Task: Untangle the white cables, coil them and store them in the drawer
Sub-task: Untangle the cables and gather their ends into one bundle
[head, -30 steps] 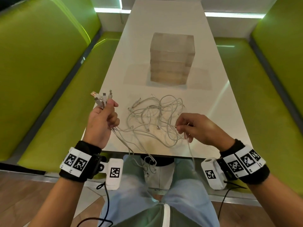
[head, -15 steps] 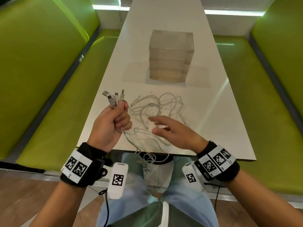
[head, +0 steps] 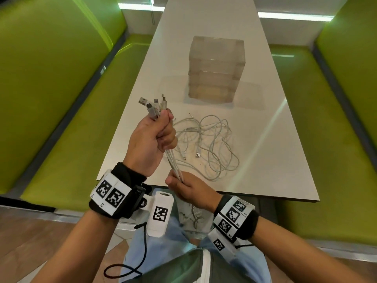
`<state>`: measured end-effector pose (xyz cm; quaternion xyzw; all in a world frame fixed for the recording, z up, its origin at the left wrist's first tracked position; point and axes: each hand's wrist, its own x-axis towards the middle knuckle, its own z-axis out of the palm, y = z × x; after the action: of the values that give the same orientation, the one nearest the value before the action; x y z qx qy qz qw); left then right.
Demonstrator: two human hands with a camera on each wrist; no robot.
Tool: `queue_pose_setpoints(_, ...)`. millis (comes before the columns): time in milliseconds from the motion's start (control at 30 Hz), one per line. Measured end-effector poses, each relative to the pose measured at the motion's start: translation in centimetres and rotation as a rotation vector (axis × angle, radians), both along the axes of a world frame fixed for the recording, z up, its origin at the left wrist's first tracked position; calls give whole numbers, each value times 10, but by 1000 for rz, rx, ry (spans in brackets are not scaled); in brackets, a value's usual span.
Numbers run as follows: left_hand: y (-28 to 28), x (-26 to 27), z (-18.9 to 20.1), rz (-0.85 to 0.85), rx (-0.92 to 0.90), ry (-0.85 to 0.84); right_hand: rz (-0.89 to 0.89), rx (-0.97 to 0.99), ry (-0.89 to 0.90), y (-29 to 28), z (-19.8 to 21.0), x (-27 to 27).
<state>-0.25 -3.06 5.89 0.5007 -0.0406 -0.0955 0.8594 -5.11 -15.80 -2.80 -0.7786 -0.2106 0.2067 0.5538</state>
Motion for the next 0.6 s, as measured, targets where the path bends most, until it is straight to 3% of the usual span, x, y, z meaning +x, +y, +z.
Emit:
queue_pose_setpoints(133, 4, 2, -6, 21, 30, 43, -70, 202, 220, -10, -7, -8)
queue_pose_setpoints(200, 7, 3, -10, 36, 16, 67, -85, 199, 234, -12, -6, -10)
queue_pose_setpoints(367, 8, 0, -13, 33, 41, 107, -21, 91, 164, -11, -12, -12)
queue_pose_setpoints(467, 15, -3, -18, 29, 51, 168, 56, -61, -20, -17, -8, -4)
queue_pose_setpoints(600, 28, -6, -30, 53, 39, 233, -152, -207, -210, -30, 6, 22)
